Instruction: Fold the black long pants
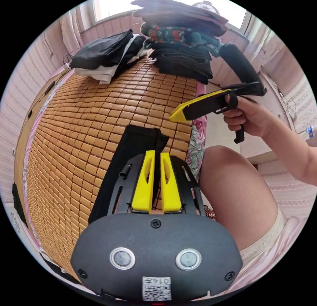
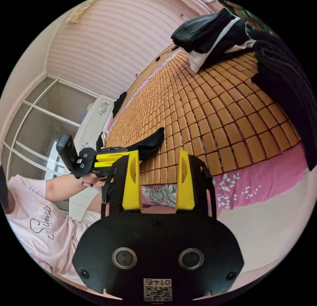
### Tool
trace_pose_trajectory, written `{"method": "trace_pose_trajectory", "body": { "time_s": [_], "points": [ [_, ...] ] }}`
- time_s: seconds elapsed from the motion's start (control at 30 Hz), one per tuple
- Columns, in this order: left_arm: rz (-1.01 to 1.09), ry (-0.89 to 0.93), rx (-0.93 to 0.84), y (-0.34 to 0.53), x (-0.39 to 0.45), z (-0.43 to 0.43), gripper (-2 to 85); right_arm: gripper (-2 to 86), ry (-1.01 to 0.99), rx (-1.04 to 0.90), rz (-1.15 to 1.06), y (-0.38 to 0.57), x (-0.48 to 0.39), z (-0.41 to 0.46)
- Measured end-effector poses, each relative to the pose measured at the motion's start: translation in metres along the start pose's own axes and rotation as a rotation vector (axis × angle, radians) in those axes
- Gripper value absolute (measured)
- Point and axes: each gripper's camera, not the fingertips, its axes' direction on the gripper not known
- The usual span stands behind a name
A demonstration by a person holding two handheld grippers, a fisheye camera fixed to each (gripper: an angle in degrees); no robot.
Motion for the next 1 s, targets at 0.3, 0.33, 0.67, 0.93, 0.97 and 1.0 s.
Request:
{"method": "trace_pose_trajectory", "body": {
  "time_s": [0.3,0.33,0.67,0.93,0.97,1.0],
  "points": [
    [0.004,0.063,0.129,0.042,0.036,-0.04,1.2,18.5,-0.573,-0.099,0.275,0.009,0.076,0.007],
    [0.005,0.067,0.134,0.046,0.04,-0.042,1.1,17.7,-0.557,-0.114,0.278,0.01,0.08,0.005],
    [0.09,0.061,0.18,0.07,0.069,-0.05,1.0,2.4,-0.598,-0.007,0.216,0.013,0.089,-0.045],
    [0.135,0.352,0.519,0.068,0.028,-0.11,1.8,2.1,-0.555,0.341,-0.142,0.001,-0.005,-0.162],
    [0.128,0.396,0.553,0.07,0.022,-0.117,1.8,2.2,-0.527,0.38,-0.224,0.001,-0.031,-0.178],
    [0.112,0.476,0.619,0.076,0.01,-0.129,1.8,2.2,-0.517,0.394,-0.258,0.0,-0.042,-0.184]
  ]
}}
